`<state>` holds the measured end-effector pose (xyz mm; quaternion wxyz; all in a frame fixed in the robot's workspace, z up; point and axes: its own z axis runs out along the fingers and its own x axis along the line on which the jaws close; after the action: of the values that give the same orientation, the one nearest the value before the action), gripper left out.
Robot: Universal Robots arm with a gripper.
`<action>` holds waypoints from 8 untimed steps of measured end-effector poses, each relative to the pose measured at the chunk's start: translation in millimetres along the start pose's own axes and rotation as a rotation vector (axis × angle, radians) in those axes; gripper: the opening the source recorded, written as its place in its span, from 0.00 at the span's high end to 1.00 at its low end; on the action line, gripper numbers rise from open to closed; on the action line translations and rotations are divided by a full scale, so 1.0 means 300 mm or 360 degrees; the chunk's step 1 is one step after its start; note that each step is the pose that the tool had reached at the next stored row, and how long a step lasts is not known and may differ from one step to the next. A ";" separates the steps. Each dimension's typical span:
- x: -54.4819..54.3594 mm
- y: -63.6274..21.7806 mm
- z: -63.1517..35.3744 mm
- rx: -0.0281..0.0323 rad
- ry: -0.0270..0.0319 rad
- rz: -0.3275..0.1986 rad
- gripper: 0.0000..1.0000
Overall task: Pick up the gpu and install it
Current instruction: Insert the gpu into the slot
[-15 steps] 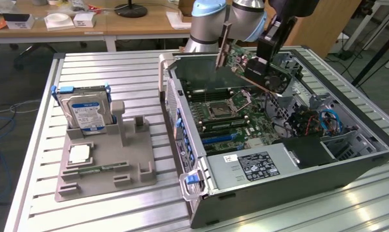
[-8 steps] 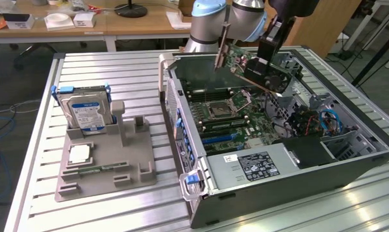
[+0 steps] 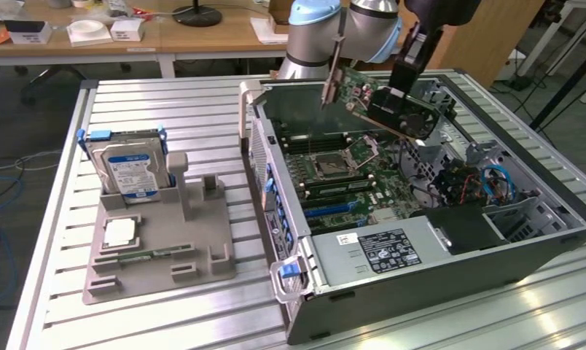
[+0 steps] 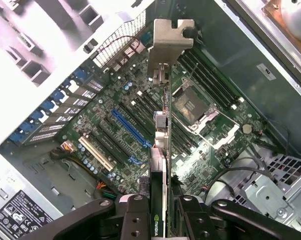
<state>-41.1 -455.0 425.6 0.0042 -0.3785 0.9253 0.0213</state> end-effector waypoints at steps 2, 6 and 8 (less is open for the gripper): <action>0.000 0.000 0.000 -0.00006 0.00009 -0.0023 0.74; 0.000 0.000 0.000 -0.00018 0.00026 -0.0073 0.74; 0.000 0.000 0.000 -0.00025 0.00035 -0.0099 0.74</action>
<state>-41.1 -455.0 425.6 0.0036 -0.4072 0.9131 0.0214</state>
